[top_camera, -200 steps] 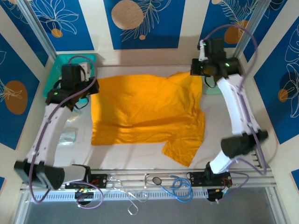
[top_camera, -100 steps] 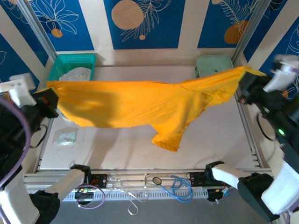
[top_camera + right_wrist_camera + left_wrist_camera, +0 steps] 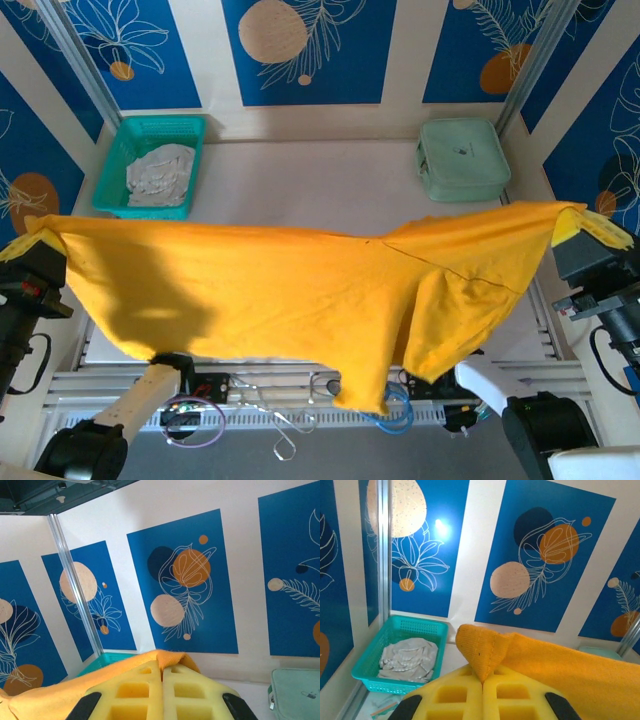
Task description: Fold and stack the t-shirts
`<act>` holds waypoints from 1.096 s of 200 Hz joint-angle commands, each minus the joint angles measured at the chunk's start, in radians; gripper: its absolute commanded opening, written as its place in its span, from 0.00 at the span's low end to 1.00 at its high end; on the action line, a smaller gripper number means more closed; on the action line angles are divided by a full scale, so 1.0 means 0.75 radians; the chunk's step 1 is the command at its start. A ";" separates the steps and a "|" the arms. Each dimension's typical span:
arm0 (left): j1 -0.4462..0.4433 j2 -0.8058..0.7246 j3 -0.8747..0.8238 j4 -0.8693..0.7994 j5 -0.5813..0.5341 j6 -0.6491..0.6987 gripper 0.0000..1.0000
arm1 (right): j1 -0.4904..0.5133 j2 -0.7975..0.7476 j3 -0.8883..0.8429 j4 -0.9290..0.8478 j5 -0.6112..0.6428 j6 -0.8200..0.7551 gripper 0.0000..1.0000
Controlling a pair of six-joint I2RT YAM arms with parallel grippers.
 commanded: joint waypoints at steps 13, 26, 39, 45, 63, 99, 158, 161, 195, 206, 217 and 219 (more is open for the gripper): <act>-0.005 0.034 0.016 0.092 -0.144 0.080 0.06 | -0.015 0.085 0.044 0.102 0.035 0.000 0.00; -0.008 0.062 0.032 0.122 -0.190 0.113 0.06 | -0.015 0.127 0.051 0.134 0.067 -0.011 0.00; -0.009 0.094 0.032 0.150 -0.246 0.151 0.06 | -0.015 0.175 0.033 0.159 0.089 -0.019 0.00; -0.009 0.107 0.020 0.164 -0.273 0.168 0.06 | -0.015 0.196 0.009 0.170 0.095 -0.018 0.00; -0.011 0.120 -0.096 0.239 -0.353 0.220 0.06 | -0.016 0.250 -0.124 0.211 0.113 -0.020 0.00; -0.010 0.086 -0.650 0.545 -0.465 0.261 0.07 | -0.014 0.350 -0.526 0.335 0.194 -0.054 0.00; 0.000 0.601 -1.198 1.205 -0.481 0.260 0.00 | -0.031 0.898 -0.694 0.619 0.426 -0.184 0.00; 0.000 0.647 -1.191 1.235 -0.486 0.265 0.00 | -0.034 0.942 -0.673 0.633 0.432 -0.198 0.00; 0.000 1.153 -0.971 1.417 -0.521 0.315 0.00 | -0.036 1.440 -0.279 0.646 0.485 -0.374 0.00; 0.000 1.275 -0.897 1.437 -0.520 0.322 0.00 | -0.032 1.602 -0.137 0.637 0.501 -0.418 0.00; 0.000 1.384 -0.838 1.450 -0.518 0.317 0.00 | -0.029 1.749 0.002 0.629 0.516 -0.448 0.00; 0.000 1.399 -0.830 1.453 -0.519 0.316 0.00 | -0.029 1.774 0.025 0.631 0.517 -0.453 0.00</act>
